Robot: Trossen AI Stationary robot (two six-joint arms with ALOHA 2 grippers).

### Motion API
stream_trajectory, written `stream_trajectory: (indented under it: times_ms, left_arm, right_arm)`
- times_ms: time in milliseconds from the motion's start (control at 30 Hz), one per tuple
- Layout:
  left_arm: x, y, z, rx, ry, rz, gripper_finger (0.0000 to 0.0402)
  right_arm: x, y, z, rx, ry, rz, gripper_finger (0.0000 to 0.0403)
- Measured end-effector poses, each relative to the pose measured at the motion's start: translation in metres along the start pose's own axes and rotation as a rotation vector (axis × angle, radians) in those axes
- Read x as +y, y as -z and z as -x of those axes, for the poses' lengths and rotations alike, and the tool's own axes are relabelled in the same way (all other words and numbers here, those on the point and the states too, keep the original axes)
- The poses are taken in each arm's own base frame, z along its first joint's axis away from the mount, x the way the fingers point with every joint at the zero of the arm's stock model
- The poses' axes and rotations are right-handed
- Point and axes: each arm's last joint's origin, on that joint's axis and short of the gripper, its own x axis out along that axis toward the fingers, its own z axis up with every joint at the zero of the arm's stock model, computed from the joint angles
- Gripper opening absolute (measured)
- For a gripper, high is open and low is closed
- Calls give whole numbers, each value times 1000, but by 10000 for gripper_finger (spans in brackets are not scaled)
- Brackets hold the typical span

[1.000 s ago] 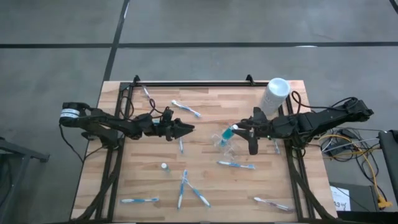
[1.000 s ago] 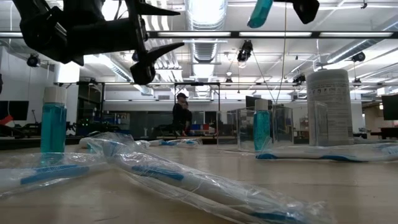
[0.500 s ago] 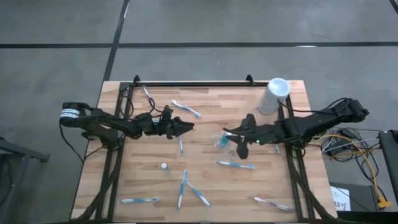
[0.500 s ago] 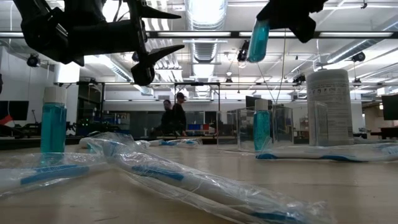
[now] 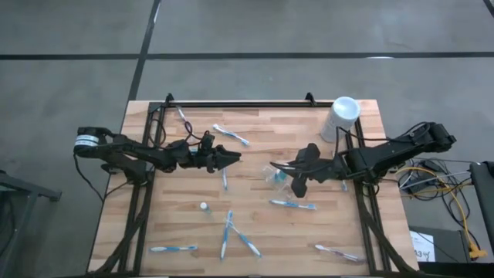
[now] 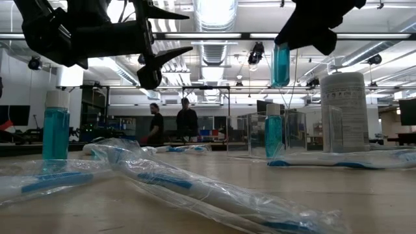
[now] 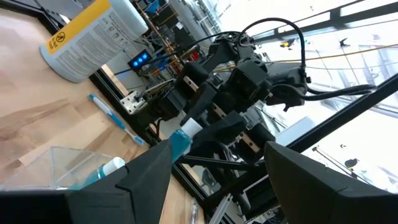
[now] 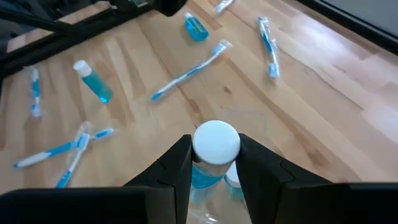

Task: Pick & Place toothbrushing station
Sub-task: Put the blue mouthwash into the middle section of the transparent organizer

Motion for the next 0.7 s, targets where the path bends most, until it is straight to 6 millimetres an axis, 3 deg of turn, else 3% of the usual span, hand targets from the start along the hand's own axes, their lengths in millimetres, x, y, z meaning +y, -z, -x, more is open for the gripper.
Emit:
stream_trajectory:
  times_ms: [700]
  left_arm:
    - [0,0,0,0,0,0,259]
  right_arm:
    - [4,34,-48,178,169,134,105]
